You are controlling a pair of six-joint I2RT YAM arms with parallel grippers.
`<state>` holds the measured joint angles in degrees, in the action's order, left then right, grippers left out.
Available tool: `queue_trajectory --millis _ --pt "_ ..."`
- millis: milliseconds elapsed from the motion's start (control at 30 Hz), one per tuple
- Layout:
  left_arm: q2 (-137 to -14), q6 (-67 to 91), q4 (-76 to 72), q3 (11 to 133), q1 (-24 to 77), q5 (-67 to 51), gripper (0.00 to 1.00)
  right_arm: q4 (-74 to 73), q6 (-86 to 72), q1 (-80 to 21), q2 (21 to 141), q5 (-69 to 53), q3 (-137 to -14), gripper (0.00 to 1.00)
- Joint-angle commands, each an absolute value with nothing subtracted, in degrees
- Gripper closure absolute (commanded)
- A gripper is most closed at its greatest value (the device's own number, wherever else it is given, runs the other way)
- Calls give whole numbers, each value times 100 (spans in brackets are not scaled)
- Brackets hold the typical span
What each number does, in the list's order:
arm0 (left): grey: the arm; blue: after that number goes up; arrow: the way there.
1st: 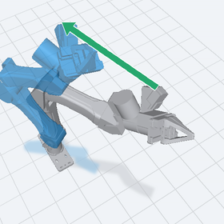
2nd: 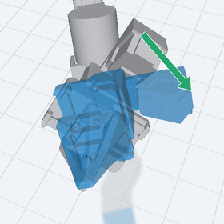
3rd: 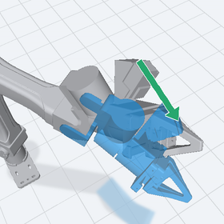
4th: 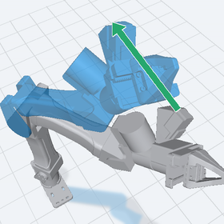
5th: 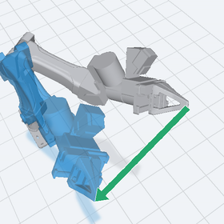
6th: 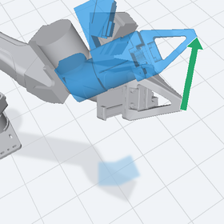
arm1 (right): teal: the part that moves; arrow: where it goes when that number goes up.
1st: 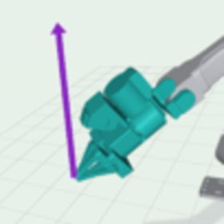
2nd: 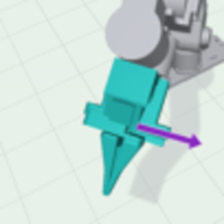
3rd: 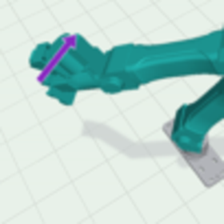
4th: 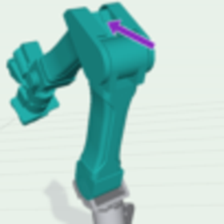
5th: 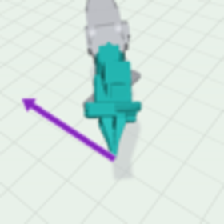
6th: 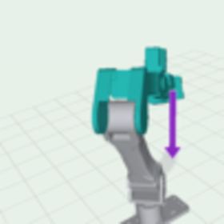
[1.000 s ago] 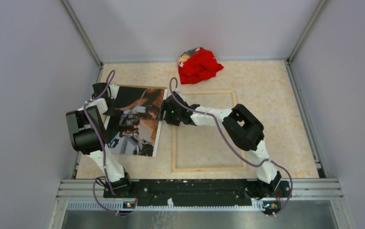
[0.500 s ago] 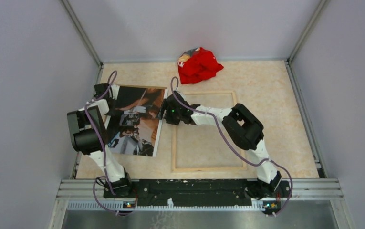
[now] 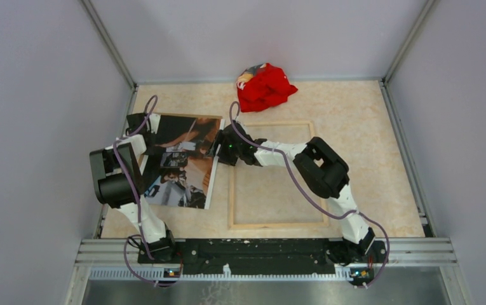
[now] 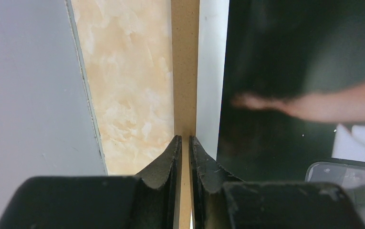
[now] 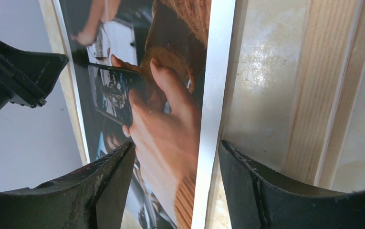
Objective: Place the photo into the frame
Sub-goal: Pick up the photo at the center of the board.
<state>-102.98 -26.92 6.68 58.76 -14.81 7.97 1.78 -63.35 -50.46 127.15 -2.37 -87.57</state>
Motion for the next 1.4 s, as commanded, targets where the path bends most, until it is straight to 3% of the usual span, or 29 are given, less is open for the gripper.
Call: queue_trajectory --millis 0,1367 --pt "-10316 -2590 998 5686 -1424 551 83 -35 -6410 -5027 12974 -251 -8885 35" --pt "-10314 -2736 739 5468 -1426 870 84 -315 -5684 -5316 12342 -27 -9471 43"
